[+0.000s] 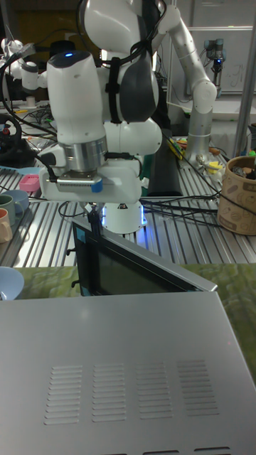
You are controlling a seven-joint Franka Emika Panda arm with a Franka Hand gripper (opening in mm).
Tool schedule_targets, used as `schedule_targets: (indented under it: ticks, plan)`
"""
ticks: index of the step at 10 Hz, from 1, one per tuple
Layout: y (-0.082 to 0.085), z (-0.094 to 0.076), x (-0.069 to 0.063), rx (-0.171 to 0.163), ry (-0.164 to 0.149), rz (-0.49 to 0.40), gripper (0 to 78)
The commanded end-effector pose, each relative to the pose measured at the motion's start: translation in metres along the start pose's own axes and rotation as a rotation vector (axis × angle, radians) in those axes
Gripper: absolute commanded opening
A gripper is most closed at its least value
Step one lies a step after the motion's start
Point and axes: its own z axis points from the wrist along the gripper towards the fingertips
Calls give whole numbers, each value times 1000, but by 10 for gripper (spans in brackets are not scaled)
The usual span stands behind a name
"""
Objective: Put the bowl into the microwave
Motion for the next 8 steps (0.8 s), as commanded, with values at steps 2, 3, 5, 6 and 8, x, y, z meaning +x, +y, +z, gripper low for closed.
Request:
schedule_targets:
  ticks: [2,3,5,6,8]
  plan:
    - [0,-1,0,-280,83,110,11]
    - [0,-1,0,-276,80,117,11]
    - [0,-1,0,-269,80,125,11]
    - [0,-1,0,-269,82,132,11]
    - [0,-1,0,-272,92,152,11]
